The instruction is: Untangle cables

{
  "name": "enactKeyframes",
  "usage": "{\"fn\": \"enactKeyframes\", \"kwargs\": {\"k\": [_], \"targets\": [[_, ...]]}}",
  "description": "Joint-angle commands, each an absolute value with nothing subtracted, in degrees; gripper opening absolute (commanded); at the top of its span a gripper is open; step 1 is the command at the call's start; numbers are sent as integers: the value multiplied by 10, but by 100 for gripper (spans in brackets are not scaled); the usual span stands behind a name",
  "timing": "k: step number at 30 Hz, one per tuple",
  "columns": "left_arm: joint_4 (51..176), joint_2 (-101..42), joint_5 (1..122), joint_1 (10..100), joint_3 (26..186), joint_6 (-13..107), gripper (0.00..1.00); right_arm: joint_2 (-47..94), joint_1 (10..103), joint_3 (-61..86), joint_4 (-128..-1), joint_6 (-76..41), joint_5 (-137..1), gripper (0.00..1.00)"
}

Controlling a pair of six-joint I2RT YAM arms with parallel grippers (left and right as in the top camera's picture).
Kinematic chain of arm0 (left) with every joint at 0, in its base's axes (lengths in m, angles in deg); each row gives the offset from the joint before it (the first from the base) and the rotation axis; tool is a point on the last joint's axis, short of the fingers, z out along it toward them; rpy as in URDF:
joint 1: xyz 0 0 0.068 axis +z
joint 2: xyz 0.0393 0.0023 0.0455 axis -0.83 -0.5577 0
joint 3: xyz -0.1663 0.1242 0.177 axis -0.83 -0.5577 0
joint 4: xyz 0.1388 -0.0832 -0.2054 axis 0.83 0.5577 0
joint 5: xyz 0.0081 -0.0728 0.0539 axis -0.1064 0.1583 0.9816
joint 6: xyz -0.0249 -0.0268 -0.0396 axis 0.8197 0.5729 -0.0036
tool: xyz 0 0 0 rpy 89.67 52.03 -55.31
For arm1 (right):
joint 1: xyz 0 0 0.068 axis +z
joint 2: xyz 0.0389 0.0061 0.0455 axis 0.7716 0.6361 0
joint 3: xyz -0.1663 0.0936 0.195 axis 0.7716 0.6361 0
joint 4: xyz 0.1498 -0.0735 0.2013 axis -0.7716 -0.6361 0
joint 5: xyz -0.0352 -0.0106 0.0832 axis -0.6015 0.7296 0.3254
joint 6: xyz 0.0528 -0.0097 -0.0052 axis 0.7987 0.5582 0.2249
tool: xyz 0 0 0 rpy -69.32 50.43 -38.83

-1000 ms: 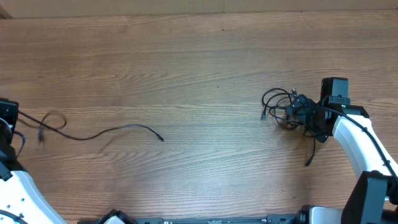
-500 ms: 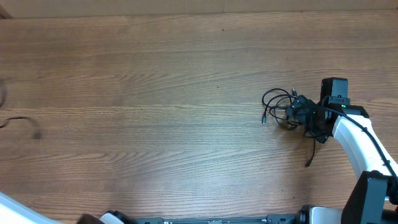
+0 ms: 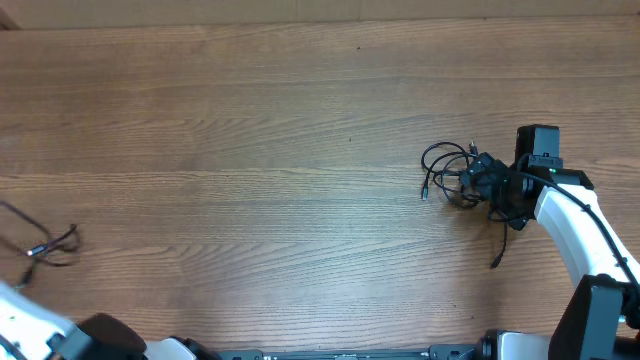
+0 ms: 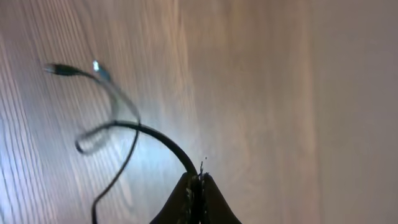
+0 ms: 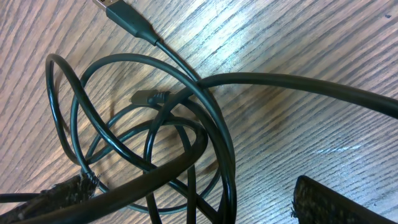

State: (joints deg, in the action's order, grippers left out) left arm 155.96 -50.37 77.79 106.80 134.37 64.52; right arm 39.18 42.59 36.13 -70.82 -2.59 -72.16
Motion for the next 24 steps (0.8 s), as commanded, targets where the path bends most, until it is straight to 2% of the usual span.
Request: {"fn": "enactKeyframes", "kwargs": {"k": [1, 19, 21, 22, 23, 24], "targets": [[1546, -518, 771, 1052, 1289, 643, 4, 383, 422, 362, -705, -24, -726, 100], [1368, -522, 896, 1042, 994, 683, 6, 383, 422, 362, -705, -24, -726, 100], [1350, -522, 895, 1042, 976, 683, 21, 383, 422, 362, -705, -24, -726, 100], [1345, -522, 895, 1042, 970, 684, 36, 383, 422, 362, -705, -24, -726, 100], [1337, -522, 895, 1042, 963, 683, 61, 383, 422, 362, -705, -24, -726, 100], [1333, -522, 895, 1042, 961, 683, 71, 383, 422, 362, -705, -24, -726, 100]]}}
